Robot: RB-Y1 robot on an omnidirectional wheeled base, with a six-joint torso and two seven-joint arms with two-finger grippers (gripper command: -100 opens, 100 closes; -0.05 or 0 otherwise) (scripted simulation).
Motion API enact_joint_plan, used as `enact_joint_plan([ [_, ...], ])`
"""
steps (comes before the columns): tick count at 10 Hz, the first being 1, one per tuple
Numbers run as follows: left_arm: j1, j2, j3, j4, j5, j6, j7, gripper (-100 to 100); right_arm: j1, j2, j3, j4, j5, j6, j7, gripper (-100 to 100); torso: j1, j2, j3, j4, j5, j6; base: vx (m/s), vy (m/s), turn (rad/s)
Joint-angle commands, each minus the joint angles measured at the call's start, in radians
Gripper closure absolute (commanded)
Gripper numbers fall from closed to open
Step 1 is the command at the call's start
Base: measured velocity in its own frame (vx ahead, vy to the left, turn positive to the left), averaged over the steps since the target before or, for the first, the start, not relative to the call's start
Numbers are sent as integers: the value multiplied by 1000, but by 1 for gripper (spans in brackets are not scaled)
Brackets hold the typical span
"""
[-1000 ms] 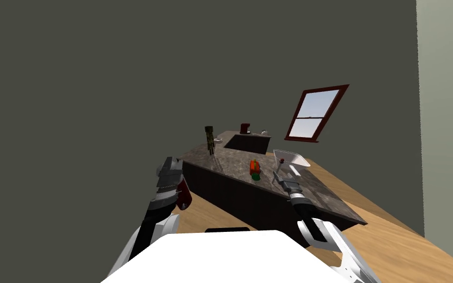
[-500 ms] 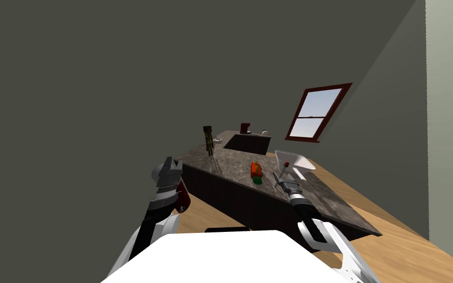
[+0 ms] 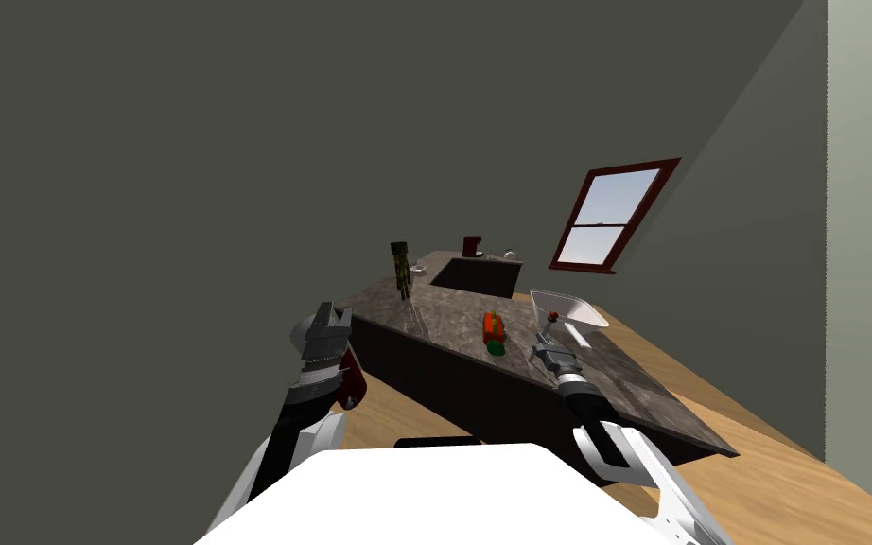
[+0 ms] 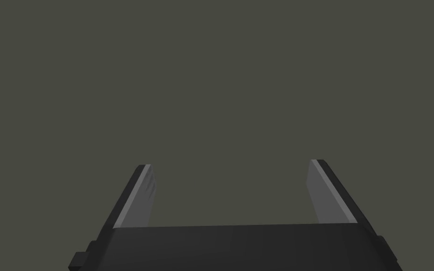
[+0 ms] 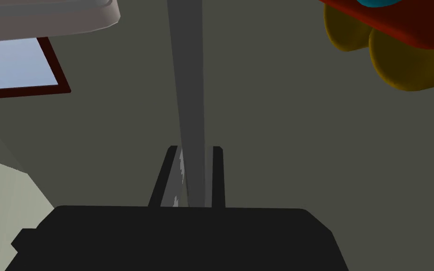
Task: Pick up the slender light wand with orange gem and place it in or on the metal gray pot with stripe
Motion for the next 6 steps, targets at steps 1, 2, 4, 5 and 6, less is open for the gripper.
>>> enact_joint_plan([
  [1,0,0,0,0,0,0,0,0,0,0,0,0,0,0,0,0,0,0,0,0,0,0,0,0,0],
  [2,0,0,0,0,0,0,0,0,0,0,0,0,0,0,0,100,0,0,0,0,0,0,0,0,0],
  [4,0,0,0,0,0,0,0,0,14,-31,4,-4,-3,20,-28,100,0,0,0,0,0,0,-27,-3,63],
  [5,0,0,0,0,0,0,0,0,29,-61,8,-9,-6,38,-57,100,0,2,1,0,0,-1,-120,-24,162],
  [6,0,0,0,0,0,0,0,0,38,-79,11,-12,-8,48,-74,100,-2,6,2,-1,-2,0,-133,-26,100],
])
